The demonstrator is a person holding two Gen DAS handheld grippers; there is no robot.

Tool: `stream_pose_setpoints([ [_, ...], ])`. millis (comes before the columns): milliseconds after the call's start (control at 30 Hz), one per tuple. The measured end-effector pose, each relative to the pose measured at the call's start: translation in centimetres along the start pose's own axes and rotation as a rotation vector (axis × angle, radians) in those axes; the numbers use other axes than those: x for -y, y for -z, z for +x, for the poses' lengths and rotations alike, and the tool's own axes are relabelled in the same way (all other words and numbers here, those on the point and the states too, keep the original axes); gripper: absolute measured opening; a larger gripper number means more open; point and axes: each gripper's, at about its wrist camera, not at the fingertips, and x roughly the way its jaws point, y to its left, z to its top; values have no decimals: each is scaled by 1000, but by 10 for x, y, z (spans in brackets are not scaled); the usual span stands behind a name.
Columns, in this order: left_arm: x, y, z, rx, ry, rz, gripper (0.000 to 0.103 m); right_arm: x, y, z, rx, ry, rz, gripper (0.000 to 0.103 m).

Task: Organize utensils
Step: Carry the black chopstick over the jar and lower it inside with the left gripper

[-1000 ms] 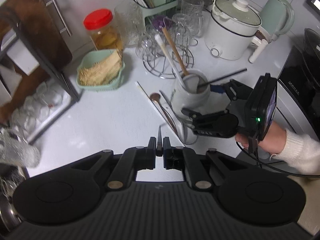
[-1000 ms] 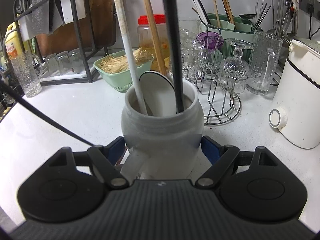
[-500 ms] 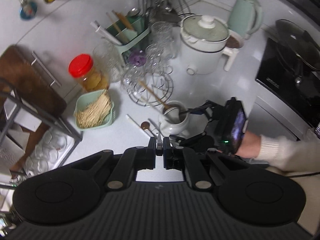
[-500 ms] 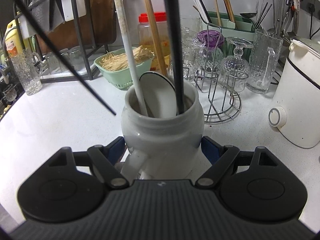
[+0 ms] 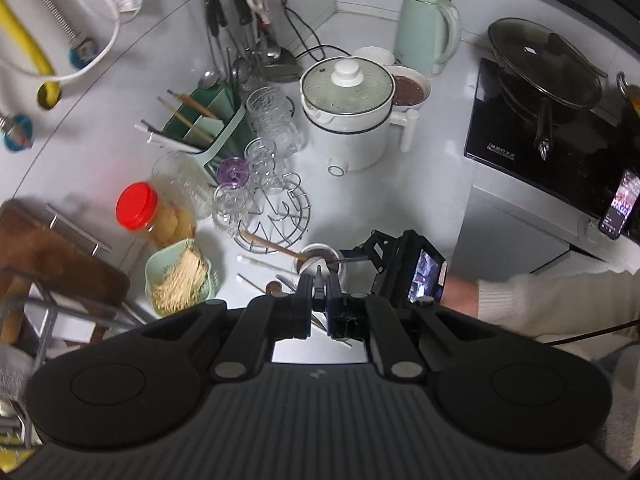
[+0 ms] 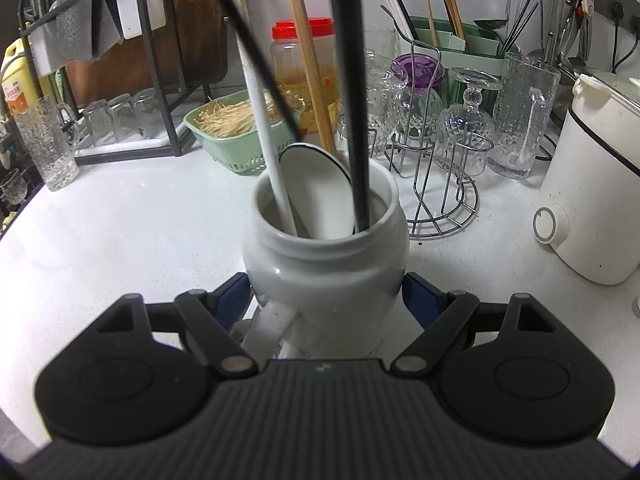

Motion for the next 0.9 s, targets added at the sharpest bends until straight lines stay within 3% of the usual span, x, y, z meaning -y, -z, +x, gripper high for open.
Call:
stream_pose_setpoints([
  [367,-23,-16,63,-118,65,5,7,0,4,0,26,11,31,85],
  [567,-26,-18,113,-171,123,55,8,-4,5,1,44,31,42,85],
  [900,-31,-23,160,-218,158,80,8,-8,7,0,59,50,52,85],
])
